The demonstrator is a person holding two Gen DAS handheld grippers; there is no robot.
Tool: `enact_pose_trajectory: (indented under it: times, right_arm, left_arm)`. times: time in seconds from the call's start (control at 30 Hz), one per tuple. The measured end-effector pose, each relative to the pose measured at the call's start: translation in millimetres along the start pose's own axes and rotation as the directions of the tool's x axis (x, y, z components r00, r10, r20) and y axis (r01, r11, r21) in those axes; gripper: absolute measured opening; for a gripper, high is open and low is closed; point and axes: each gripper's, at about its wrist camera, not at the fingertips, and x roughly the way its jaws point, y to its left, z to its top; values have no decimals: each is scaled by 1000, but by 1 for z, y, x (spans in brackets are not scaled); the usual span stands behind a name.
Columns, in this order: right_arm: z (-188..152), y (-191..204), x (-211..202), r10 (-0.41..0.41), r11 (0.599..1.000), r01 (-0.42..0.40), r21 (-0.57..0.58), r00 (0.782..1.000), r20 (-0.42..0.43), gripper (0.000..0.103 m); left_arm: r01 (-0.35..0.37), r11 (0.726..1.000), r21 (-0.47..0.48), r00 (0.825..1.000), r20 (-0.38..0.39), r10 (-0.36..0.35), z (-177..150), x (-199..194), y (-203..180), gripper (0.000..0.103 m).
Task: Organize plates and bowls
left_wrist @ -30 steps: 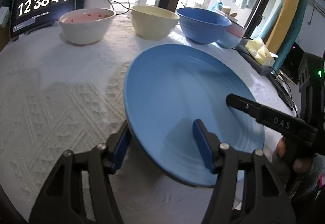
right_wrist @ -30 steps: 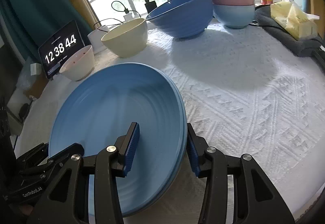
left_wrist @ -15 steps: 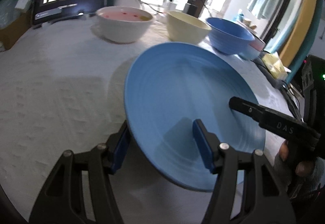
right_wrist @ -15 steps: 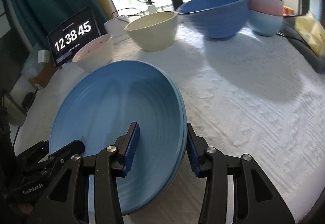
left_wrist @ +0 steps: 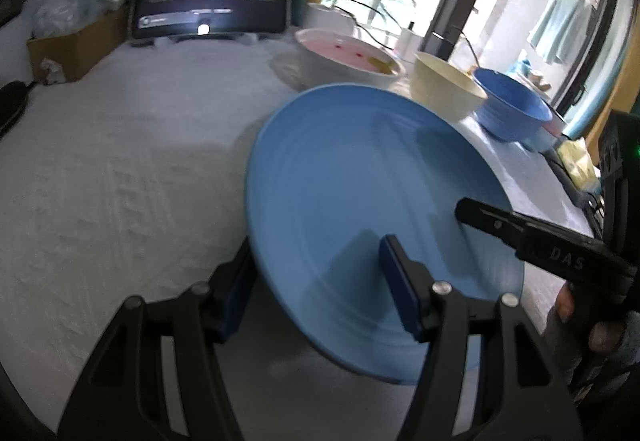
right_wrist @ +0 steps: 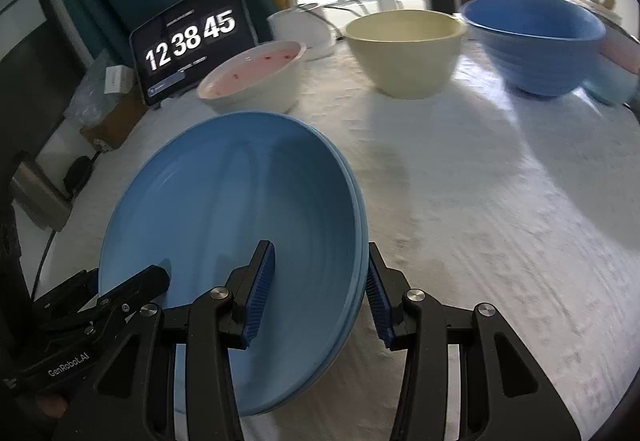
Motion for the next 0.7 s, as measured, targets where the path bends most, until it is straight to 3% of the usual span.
enact_pose_trajectory:
  times: [0.7]
  right_arm:
    - [36,47,47,18,990,-22,-140,999,-26,47]
  left_arm:
    - [-138,987,-88,989,49,142,17,-5,47,62]
